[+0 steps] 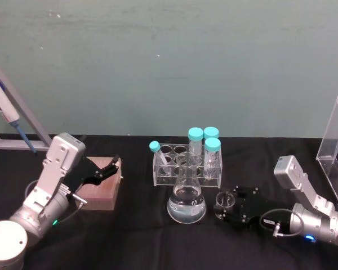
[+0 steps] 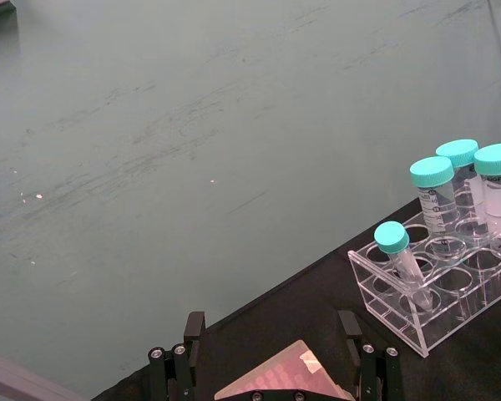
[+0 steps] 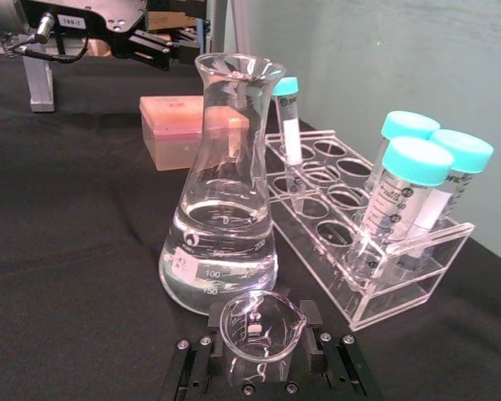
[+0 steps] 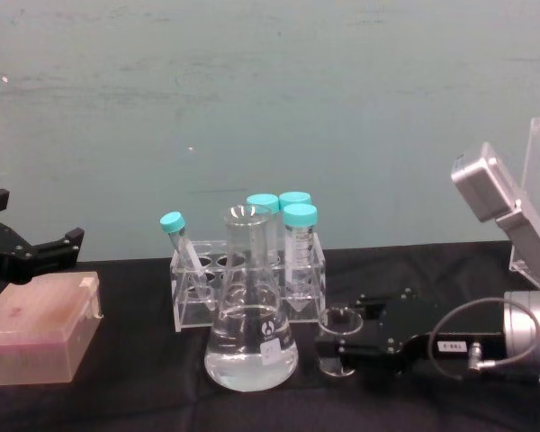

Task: Place the experimental apparatus aside using one hand.

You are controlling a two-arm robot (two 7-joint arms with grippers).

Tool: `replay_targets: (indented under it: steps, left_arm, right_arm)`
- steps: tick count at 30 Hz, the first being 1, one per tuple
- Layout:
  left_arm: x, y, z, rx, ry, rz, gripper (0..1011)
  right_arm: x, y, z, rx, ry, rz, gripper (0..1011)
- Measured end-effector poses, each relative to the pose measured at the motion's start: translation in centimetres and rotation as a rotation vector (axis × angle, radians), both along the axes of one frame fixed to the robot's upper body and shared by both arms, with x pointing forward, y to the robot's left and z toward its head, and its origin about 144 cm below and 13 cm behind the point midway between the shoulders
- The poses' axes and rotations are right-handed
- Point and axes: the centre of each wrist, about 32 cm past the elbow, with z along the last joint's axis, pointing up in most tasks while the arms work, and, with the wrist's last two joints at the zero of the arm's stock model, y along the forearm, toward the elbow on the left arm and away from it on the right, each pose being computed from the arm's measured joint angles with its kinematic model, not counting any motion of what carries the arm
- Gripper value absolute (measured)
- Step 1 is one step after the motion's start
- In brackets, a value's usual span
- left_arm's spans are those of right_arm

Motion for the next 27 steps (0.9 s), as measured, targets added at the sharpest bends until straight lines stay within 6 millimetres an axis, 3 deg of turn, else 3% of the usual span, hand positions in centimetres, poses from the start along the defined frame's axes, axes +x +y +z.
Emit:
replay_targets:
  steps: [15, 27]
  left_arm:
    - [0.0, 0.0, 0.0, 0.000, 0.000, 0.000, 1000]
    - [0.0, 0.0, 0.0, 0.000, 0.000, 0.000, 1000]
  right_arm:
    - [-0.6, -0.6, 0.8, 0.030, -0.053, -0.114, 538]
    - [1.2, -2.1, 1.5, 0.050, -0.081, -0.288, 539]
